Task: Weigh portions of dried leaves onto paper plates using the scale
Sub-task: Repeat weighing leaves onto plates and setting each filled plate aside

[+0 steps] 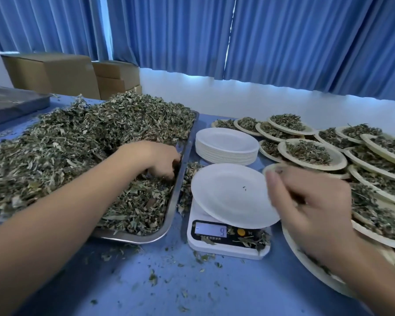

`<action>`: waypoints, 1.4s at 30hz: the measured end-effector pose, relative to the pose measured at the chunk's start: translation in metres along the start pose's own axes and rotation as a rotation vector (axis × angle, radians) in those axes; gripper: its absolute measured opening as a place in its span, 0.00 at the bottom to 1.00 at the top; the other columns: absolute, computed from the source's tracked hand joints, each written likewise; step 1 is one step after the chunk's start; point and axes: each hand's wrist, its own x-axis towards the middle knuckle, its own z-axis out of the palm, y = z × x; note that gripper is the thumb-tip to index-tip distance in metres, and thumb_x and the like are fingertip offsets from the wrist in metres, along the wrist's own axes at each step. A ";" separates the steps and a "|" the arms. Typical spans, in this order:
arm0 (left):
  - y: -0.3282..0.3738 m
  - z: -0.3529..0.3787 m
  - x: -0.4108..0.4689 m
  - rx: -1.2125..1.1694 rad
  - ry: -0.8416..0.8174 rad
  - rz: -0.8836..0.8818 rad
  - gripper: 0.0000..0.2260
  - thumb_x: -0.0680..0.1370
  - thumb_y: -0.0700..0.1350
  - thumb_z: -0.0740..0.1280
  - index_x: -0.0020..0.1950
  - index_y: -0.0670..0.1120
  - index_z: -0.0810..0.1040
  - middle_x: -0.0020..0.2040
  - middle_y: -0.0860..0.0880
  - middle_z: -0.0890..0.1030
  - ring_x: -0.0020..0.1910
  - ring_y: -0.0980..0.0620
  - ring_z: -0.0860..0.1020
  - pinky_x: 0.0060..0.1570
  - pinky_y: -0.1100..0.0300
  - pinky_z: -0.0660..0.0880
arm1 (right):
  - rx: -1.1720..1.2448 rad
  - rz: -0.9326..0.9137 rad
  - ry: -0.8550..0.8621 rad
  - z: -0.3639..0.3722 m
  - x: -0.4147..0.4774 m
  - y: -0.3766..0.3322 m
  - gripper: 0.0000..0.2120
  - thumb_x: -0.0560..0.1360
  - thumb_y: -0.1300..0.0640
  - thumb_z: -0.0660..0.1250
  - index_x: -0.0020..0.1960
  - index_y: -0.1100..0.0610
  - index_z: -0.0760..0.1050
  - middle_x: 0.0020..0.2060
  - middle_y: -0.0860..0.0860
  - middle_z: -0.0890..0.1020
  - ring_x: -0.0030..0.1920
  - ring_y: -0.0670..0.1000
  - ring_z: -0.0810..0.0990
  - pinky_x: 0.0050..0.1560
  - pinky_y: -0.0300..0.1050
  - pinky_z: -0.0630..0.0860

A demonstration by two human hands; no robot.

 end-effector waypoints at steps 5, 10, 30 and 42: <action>-0.004 0.003 0.007 -0.037 0.016 -0.009 0.09 0.74 0.44 0.74 0.53 0.45 0.79 0.45 0.43 0.83 0.35 0.44 0.82 0.34 0.53 0.81 | 0.113 -0.340 -0.306 0.022 -0.034 -0.052 0.22 0.81 0.57 0.66 0.29 0.54 0.66 0.27 0.50 0.63 0.27 0.50 0.58 0.26 0.44 0.58; -0.005 0.010 0.012 -0.091 0.038 -0.042 0.06 0.75 0.38 0.73 0.44 0.44 0.77 0.42 0.45 0.80 0.31 0.49 0.81 0.27 0.63 0.74 | 0.049 -0.431 -0.453 0.042 -0.055 -0.056 0.22 0.82 0.54 0.66 0.31 0.53 0.65 0.27 0.50 0.63 0.27 0.53 0.61 0.26 0.48 0.62; -0.003 0.010 0.009 -0.094 0.023 -0.032 0.06 0.75 0.34 0.70 0.43 0.44 0.76 0.41 0.46 0.77 0.29 0.50 0.79 0.23 0.64 0.72 | -0.027 -0.351 -0.387 0.009 -0.058 -0.043 0.16 0.81 0.53 0.68 0.34 0.55 0.76 0.33 0.50 0.75 0.31 0.51 0.68 0.28 0.46 0.68; -0.001 0.010 0.007 -0.075 0.030 -0.036 0.05 0.74 0.36 0.71 0.42 0.44 0.77 0.40 0.46 0.78 0.26 0.51 0.79 0.24 0.63 0.71 | -0.342 -0.073 -0.319 -0.027 -0.077 -0.017 0.13 0.80 0.52 0.65 0.50 0.55 0.87 0.51 0.46 0.87 0.30 0.50 0.83 0.22 0.45 0.76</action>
